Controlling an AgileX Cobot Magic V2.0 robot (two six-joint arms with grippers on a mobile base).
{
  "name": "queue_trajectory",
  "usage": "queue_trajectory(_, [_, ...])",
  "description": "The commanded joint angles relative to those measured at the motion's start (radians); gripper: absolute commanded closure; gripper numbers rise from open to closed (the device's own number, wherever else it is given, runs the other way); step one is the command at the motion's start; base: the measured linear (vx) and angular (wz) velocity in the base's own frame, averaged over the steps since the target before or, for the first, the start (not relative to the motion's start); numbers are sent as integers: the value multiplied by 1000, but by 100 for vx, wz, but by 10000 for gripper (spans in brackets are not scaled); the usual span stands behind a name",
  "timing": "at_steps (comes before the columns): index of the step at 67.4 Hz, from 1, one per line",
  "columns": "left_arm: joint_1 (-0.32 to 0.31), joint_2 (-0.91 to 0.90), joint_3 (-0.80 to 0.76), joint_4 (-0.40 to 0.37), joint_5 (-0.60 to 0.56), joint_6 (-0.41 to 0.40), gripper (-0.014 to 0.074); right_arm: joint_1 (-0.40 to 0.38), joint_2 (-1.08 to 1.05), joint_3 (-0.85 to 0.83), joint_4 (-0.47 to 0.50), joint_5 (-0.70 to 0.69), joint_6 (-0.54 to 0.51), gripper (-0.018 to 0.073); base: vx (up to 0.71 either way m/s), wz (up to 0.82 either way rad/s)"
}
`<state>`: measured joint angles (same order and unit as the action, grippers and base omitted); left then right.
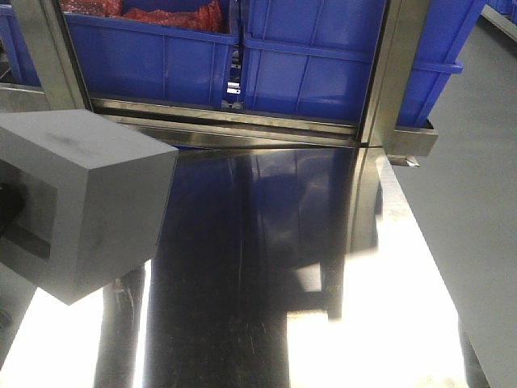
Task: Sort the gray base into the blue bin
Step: 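Drive the base away from the table holding the block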
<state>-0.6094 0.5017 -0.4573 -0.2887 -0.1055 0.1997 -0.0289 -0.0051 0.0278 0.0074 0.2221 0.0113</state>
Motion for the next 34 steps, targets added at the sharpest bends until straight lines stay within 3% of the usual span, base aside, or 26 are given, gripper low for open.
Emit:
queue_trajectory(1, [-5, 0, -33, -10, -102, -5, 604, -2, 18, 2, -7, -72, -11, 564, -2, -6])
queue_trajectory(18, [-4, 0, -33, -10, -101, -5, 604, -2, 18, 2, -7, -72, -11, 564, -6, -24])
queue_trajectory(34, [-4, 0, -33, -10, -101, -5, 604, -2, 18, 2, -7, -72, -11, 564, -13, -54])
